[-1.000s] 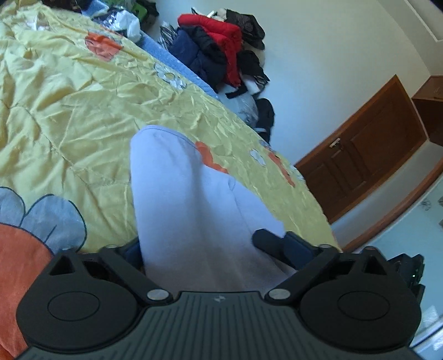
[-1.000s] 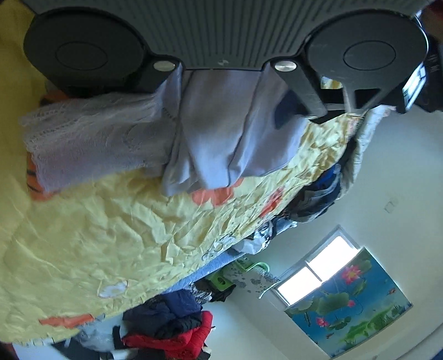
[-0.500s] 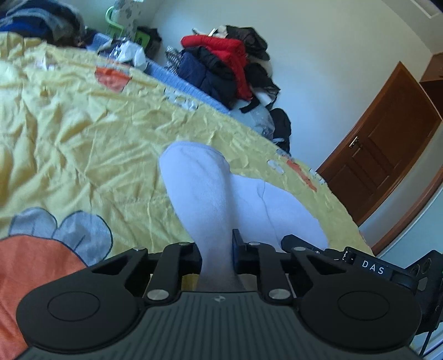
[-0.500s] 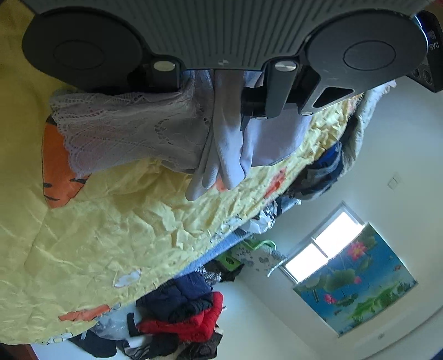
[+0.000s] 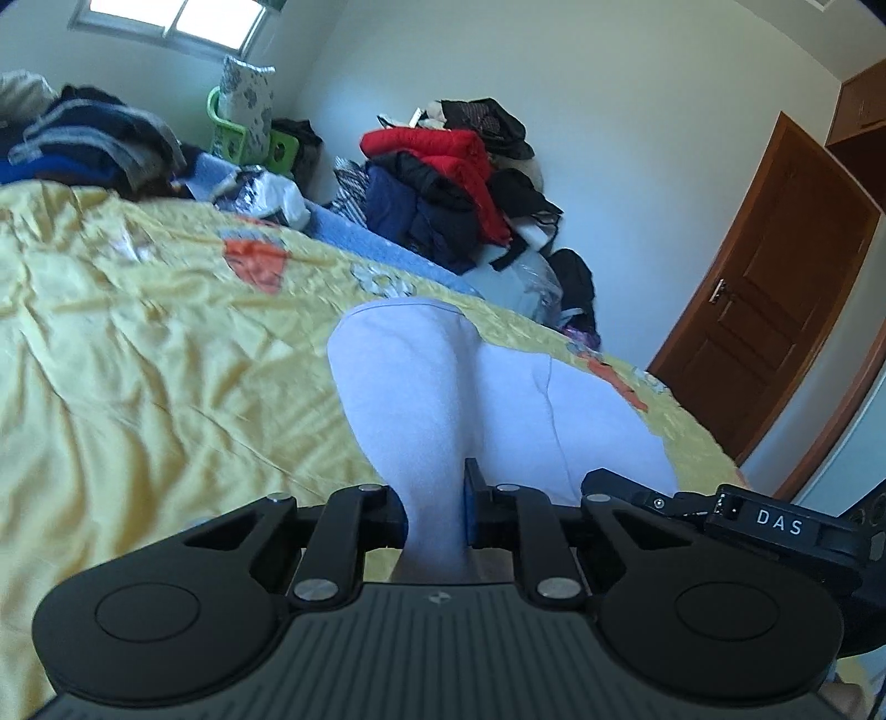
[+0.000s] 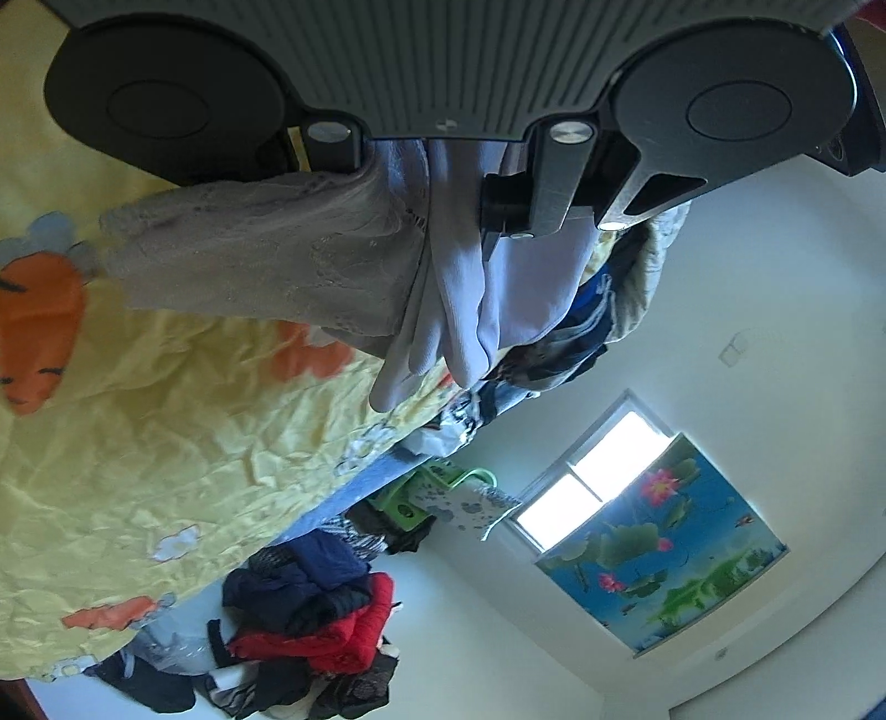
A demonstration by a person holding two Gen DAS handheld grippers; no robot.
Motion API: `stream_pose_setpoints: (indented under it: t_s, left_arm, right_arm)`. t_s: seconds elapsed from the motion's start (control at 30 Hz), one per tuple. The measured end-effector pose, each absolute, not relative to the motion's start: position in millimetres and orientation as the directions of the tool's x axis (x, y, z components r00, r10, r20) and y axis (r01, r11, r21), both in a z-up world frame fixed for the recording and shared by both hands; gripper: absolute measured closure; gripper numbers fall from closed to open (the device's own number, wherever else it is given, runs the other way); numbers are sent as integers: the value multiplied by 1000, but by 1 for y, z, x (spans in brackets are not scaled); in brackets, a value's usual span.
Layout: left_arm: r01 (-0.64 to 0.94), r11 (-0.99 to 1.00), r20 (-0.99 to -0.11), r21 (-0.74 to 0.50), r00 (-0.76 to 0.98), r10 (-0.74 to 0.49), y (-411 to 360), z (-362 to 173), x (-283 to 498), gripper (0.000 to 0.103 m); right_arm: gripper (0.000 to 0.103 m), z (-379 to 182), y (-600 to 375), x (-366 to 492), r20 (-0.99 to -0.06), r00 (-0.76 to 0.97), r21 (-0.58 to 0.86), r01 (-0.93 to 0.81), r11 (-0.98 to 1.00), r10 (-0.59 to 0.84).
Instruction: Fold small clothes
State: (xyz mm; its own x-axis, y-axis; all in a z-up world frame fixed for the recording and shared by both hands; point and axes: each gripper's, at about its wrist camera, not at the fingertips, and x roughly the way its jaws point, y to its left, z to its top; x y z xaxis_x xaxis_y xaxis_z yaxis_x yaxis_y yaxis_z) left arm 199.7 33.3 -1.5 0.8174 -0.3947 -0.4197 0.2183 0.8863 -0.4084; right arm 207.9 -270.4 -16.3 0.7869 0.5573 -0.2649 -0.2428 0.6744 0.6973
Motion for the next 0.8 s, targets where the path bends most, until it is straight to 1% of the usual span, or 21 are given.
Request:
stream_pose_setpoints:
  t_s: [0.43, 0.67, 0.8]
  left_arm:
    - [170, 928, -419, -331, 855, -306, 69, 12, 198, 87]
    - [145, 941, -450, -306, 849, -278, 75, 5, 209, 87]
    - [135, 945, -468, -299, 842, -269, 74, -2, 214, 87]
  right_arm:
    - [78, -4, -219, 221, -264, 751, 698, -284, 657, 605]
    - [78, -3, -202, 231, -301, 741, 662, -289, 691, 599]
    - [78, -10, -196, 237, -341, 740, 626, -281, 727, 580]
